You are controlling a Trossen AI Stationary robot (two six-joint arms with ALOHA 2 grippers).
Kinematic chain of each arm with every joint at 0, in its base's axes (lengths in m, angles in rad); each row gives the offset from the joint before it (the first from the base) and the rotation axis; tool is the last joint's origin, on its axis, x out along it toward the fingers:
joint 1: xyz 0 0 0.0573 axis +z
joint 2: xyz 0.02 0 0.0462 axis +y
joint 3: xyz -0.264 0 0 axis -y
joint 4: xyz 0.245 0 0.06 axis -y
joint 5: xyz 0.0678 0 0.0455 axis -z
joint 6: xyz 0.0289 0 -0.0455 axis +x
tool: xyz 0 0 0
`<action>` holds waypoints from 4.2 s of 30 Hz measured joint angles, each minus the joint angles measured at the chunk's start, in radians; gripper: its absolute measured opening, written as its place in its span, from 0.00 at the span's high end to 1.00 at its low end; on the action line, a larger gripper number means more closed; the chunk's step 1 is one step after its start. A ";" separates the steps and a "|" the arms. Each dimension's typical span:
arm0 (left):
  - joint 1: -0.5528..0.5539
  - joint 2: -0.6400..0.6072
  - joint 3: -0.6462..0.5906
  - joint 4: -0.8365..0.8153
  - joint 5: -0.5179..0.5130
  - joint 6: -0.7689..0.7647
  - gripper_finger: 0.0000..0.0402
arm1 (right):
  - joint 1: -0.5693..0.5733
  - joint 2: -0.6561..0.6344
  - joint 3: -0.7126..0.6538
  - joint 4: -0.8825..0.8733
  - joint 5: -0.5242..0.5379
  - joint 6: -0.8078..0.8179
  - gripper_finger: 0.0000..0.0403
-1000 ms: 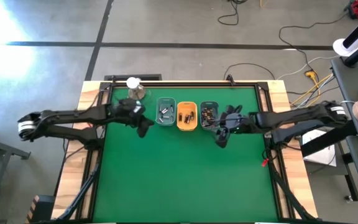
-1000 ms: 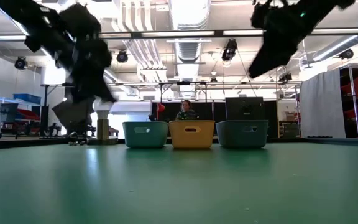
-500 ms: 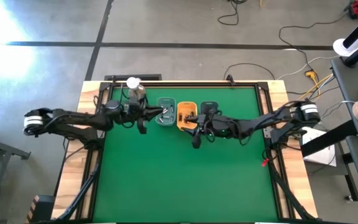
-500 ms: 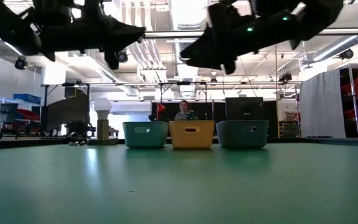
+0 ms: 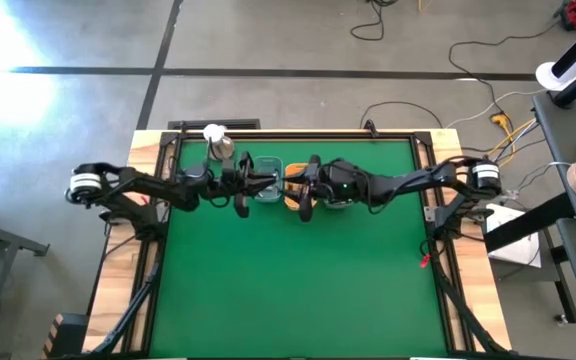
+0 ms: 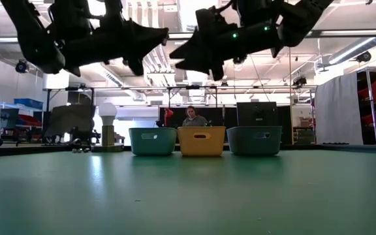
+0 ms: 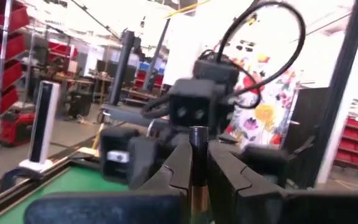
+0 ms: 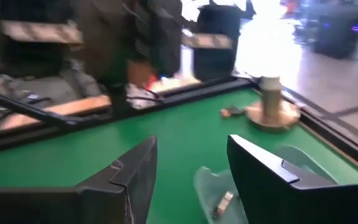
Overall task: Sort batteries
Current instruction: Put the small black battery into the blue bin
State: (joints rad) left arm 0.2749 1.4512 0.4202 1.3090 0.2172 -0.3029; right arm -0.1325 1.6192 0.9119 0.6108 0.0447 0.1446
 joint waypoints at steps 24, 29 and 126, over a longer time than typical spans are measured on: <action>-0.011 0.216 0.073 0.069 -0.027 -0.028 0.98 | -0.064 -0.015 0.051 -0.145 -0.136 0.040 0.72; -0.011 0.216 0.061 0.068 -0.025 -0.024 0.92 | -0.064 -0.020 0.052 -0.168 -0.143 0.029 0.93; 0.420 -0.001 0.109 -1.640 -0.908 -0.815 0.62 | -0.081 -0.542 -0.067 -1.090 0.035 -0.267 0.48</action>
State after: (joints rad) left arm 0.6954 1.4500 0.5289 -0.3307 -0.6906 -1.1184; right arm -0.2136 1.0768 0.8452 -0.4787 0.0795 -0.1229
